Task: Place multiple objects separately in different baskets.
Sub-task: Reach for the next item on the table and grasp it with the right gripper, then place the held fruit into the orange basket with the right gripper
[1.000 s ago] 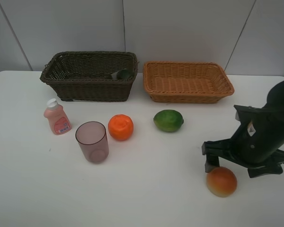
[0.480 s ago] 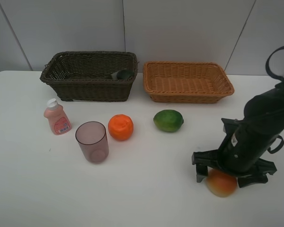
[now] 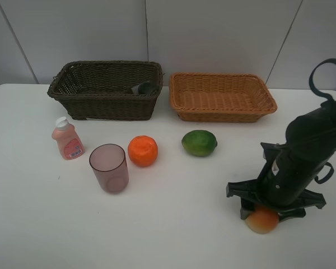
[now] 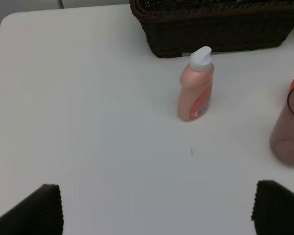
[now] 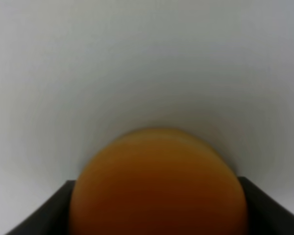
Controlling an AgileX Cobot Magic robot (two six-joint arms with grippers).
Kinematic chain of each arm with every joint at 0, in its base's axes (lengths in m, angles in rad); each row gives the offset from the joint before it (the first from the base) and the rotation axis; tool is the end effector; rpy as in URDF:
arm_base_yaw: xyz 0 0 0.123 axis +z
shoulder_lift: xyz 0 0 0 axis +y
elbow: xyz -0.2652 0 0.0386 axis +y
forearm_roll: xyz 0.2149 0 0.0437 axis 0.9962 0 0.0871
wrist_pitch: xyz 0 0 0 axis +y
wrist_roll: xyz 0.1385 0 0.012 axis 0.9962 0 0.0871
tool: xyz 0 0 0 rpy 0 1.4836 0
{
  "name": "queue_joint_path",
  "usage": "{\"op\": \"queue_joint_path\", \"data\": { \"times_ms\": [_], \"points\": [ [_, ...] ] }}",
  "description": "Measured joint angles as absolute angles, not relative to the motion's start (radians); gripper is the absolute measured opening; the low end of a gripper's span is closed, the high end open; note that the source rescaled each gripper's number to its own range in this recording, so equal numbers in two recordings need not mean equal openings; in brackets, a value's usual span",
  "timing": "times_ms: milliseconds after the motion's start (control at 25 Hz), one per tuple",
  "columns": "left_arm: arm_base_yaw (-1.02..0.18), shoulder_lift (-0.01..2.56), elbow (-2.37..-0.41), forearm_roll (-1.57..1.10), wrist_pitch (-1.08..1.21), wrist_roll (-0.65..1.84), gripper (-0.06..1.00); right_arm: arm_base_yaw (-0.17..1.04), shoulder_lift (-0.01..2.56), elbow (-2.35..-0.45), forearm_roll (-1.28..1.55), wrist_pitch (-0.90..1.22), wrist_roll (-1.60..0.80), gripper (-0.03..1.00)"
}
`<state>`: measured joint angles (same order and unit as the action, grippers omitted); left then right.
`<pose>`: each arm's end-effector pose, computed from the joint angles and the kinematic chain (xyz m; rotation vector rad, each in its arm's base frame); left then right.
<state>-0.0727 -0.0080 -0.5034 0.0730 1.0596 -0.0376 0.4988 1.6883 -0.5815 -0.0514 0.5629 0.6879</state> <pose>0.0254 0.0070 0.2411 0.0318 2.0295 0.0176 0.1801 0.0938 0.0703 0.2279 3.1275 -0.0456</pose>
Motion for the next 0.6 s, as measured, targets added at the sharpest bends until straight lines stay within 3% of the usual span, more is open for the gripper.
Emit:
{"op": "queue_joint_path", "data": {
  "times_ms": [600],
  "points": [
    [-0.073, -0.008, -0.503, 0.073, 1.06, -0.038, 1.0, 0.499, 1.685, -0.583, -0.053, 0.569, 0.667, 0.4]
  ]
}}
